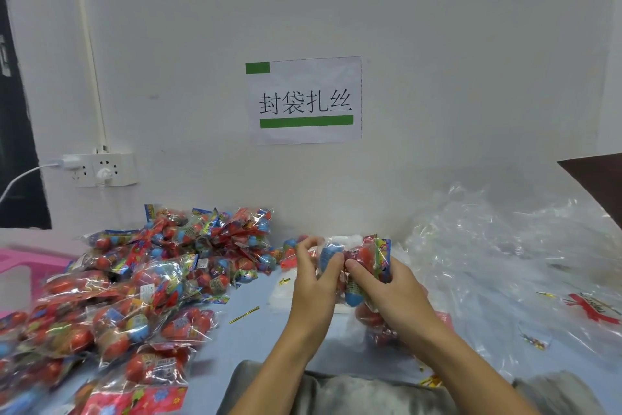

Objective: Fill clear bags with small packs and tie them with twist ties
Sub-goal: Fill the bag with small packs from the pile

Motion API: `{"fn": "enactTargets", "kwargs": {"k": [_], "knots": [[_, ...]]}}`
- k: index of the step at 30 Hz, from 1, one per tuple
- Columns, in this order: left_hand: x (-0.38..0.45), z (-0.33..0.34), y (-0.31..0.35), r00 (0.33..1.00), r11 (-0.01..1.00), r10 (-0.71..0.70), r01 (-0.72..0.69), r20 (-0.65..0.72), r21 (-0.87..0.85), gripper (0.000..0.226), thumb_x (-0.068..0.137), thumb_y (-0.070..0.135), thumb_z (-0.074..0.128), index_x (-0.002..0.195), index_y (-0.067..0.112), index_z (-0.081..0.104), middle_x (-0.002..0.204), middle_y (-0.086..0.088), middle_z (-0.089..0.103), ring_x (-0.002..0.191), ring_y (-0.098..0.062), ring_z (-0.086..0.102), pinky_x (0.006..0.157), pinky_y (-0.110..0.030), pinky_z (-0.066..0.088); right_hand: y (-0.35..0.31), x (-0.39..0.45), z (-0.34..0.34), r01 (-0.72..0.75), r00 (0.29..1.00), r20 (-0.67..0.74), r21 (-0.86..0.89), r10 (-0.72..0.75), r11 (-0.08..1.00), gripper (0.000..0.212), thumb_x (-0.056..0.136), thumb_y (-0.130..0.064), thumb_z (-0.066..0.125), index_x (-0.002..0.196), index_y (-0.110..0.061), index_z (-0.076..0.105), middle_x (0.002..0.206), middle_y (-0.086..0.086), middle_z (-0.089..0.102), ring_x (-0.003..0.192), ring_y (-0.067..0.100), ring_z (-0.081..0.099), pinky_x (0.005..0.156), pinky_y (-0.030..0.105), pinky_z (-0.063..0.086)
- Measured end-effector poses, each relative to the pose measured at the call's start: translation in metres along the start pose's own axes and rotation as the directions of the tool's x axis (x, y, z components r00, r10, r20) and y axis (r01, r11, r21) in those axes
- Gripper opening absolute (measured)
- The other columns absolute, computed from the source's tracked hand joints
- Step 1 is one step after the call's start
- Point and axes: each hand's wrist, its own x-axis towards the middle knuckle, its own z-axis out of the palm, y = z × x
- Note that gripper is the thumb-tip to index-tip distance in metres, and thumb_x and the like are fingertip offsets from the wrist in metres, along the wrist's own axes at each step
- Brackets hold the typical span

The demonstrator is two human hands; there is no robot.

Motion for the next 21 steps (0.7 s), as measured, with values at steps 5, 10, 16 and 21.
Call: {"fn": "enactTargets", "kwargs": {"k": [5,10,16,21], "knots": [[0.004,-0.005,0.003,0.983,0.978,-0.183,0.18,-0.022,-0.105,0.035,0.096,0.03,0.059,0.127,0.024,0.046,0.092,0.003,0.073,0.081,-0.015,0.072,0.075,-0.038,0.061,0.004,-0.001,0.0,0.086,0.996,-0.011,-0.096,-0.088,0.992,0.011,0.088,-0.032,0.076,0.093,-0.025,0.07,0.079,-0.006,0.073,0.062,0.0,0.065,0.052,0.013,0.051],[0.005,-0.002,-0.002,0.977,0.983,-0.183,0.179,-0.112,-0.04,0.023,0.095,0.04,0.06,0.104,0.019,0.058,0.085,0.002,0.072,0.076,-0.011,0.072,0.066,-0.031,0.059,0.009,-0.002,0.004,0.081,0.991,0.111,-0.093,-0.071,0.992,0.016,0.089,-0.03,0.074,0.104,-0.03,0.066,0.091,-0.012,0.076,0.083,0.007,0.073,0.069,0.02,0.057],[0.004,0.0,-0.002,0.968,0.976,0.108,-0.06,-0.225,0.21,0.02,0.097,0.036,0.058,0.101,0.017,0.056,0.087,0.004,0.068,0.073,-0.002,0.065,0.058,-0.012,0.048,0.007,-0.005,0.012,-0.024,0.993,0.116,0.036,0.019,0.999,0.023,0.092,-0.044,0.065,0.107,-0.028,0.061,0.088,-0.007,0.073,0.073,0.011,0.073,0.056,0.035,0.06],[0.001,0.005,-0.003,0.975,0.968,0.167,-0.134,-0.146,0.211,0.012,0.099,0.033,0.056,0.098,0.021,0.057,0.08,0.004,0.068,0.074,-0.011,0.067,0.065,-0.031,0.057,0.005,-0.006,0.014,0.015,1.0,-0.019,-0.037,-0.016,0.999,0.03,0.091,-0.054,0.063,0.096,-0.025,0.059,0.077,-0.008,0.07,0.06,0.009,0.069,0.045,0.032,0.055]]}}
